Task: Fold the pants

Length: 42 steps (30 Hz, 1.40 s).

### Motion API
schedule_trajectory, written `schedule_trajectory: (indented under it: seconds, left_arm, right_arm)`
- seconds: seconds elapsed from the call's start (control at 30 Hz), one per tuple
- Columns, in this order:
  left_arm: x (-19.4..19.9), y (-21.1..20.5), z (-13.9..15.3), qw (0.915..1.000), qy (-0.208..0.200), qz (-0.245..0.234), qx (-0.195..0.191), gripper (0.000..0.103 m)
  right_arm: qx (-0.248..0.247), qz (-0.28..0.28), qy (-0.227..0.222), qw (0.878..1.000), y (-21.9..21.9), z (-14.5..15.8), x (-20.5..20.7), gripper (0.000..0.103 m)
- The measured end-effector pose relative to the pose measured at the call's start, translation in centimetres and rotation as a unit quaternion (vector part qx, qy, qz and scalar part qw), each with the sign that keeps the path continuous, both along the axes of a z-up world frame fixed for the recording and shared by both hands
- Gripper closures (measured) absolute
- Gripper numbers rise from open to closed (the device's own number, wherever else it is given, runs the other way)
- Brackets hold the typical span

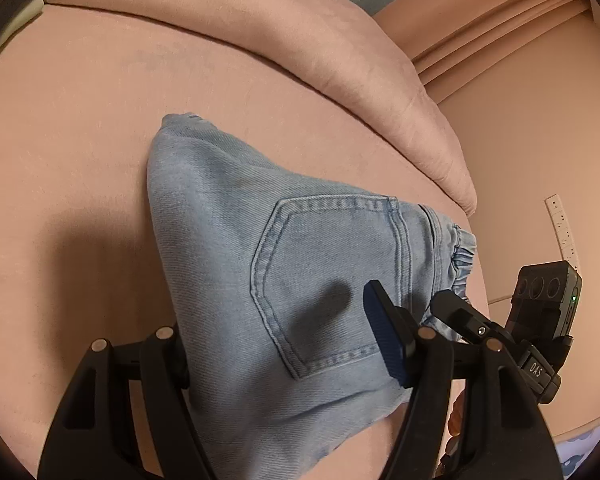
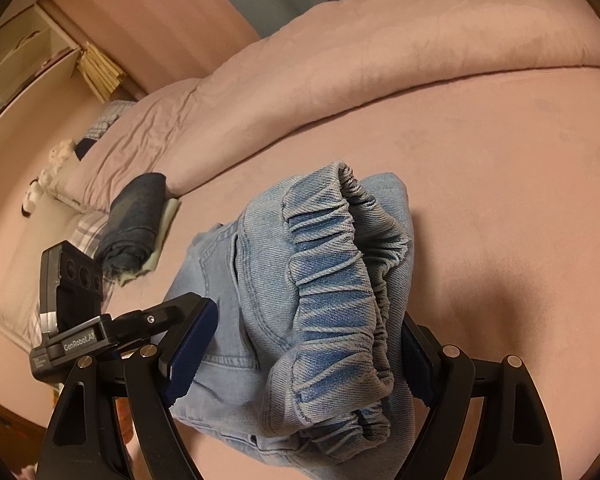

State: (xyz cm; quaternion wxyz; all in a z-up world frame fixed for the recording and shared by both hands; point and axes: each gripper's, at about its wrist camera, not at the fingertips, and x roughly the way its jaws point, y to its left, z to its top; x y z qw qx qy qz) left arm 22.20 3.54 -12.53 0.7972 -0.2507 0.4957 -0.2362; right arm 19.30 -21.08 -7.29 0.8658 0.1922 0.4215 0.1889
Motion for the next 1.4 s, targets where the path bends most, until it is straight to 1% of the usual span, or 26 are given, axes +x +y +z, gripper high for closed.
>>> schedule_trajectory:
  seconds: [0.3,0.6,0.97,1.23,1.4]
  left_arm:
    - [0.6,-0.3,-0.8,1.0,0.001,-0.001,0.009,0.035]
    - [0.7,-0.7,-1.1,0.9996,0.004,0.001,0.028,0.035]
    - [0.7,-0.2,-1.4,0.9988,0.009,0.001,0.049,0.035]
    - [1.1,-0.4,-1.6,0.9983,0.013,-0.002,0.057,0.035]
    - [1.4,-1.1,-1.7,0.9973,0.014,-0.002,0.072,0.034]
  right_arm:
    - [0.002,-0.002,0.01,1.0,0.2,-0.9,0.7,0.018]
    - [-0.003,-0.004,0.018,1.0,0.2,-1.4,1.3,0.018]
    - [-0.011,-0.01,0.027,1.0,-0.3,-2.2,1.6,0.018]
    - [-0.021,-0.012,0.034,0.999,-0.4,-2.6,1.8,0.018]
    - [-0.044,-0.013,0.036,0.998,-0.2,-2.8,1.9,0.018]
